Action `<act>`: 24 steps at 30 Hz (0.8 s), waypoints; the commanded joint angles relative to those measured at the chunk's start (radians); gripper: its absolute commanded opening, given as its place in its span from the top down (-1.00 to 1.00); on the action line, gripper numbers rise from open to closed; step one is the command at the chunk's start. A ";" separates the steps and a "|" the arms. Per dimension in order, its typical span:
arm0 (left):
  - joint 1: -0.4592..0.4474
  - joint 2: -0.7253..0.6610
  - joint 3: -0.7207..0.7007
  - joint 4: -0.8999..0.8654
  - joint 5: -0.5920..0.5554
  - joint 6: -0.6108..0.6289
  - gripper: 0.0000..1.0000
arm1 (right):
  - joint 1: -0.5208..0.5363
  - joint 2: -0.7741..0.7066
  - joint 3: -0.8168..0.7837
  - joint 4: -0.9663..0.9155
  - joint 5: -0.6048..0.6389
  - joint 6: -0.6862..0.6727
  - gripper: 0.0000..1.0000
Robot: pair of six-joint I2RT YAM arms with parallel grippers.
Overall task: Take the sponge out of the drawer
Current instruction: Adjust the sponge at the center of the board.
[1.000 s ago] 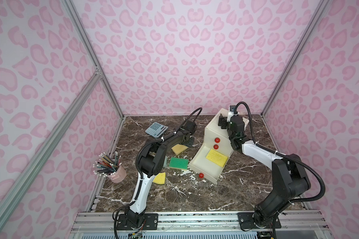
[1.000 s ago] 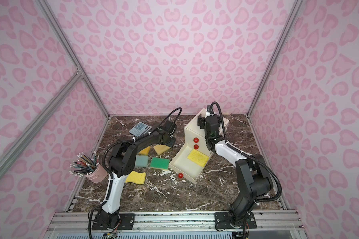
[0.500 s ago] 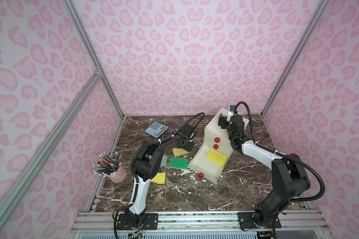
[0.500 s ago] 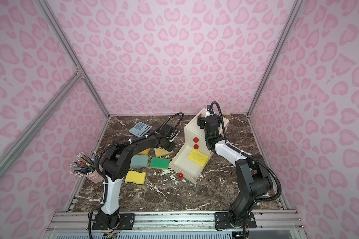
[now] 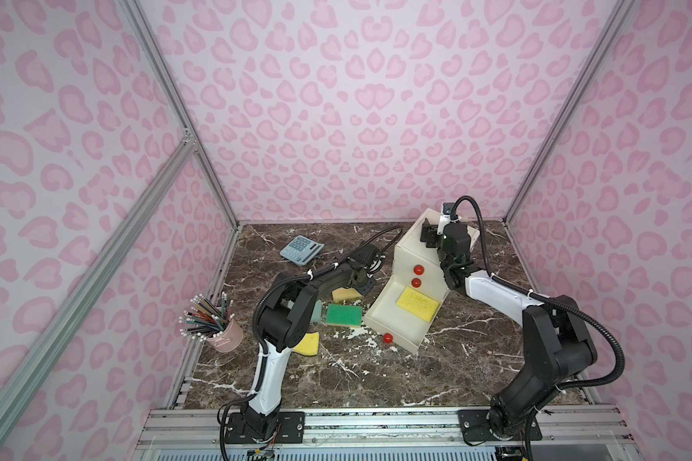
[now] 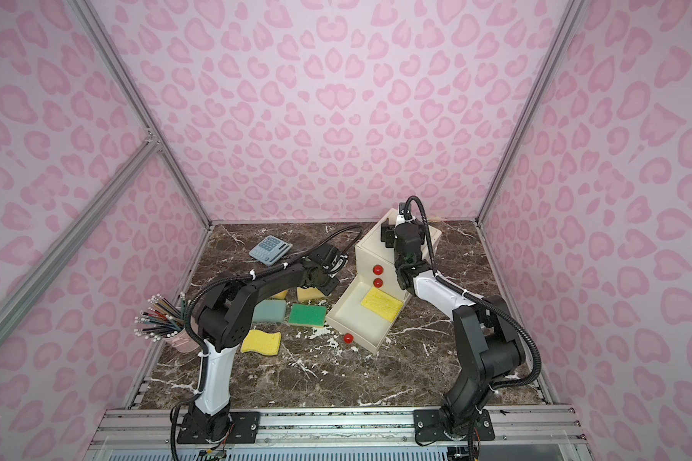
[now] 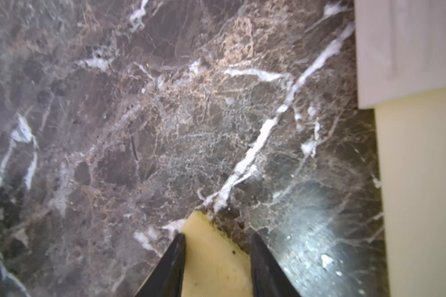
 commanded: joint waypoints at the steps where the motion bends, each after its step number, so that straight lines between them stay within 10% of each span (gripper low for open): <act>1: -0.002 0.016 0.029 0.004 -0.041 0.041 0.14 | -0.002 0.048 -0.027 -0.401 0.030 -0.068 -0.74; 18: -0.008 -0.185 -0.084 0.096 -0.028 -0.012 -0.27 | 0.006 0.065 -0.013 -0.415 0.032 -0.076 -0.73; 24: 0.013 -0.192 -0.048 -0.029 -0.102 -0.237 -0.91 | 0.007 0.062 -0.016 -0.415 0.035 -0.078 -0.73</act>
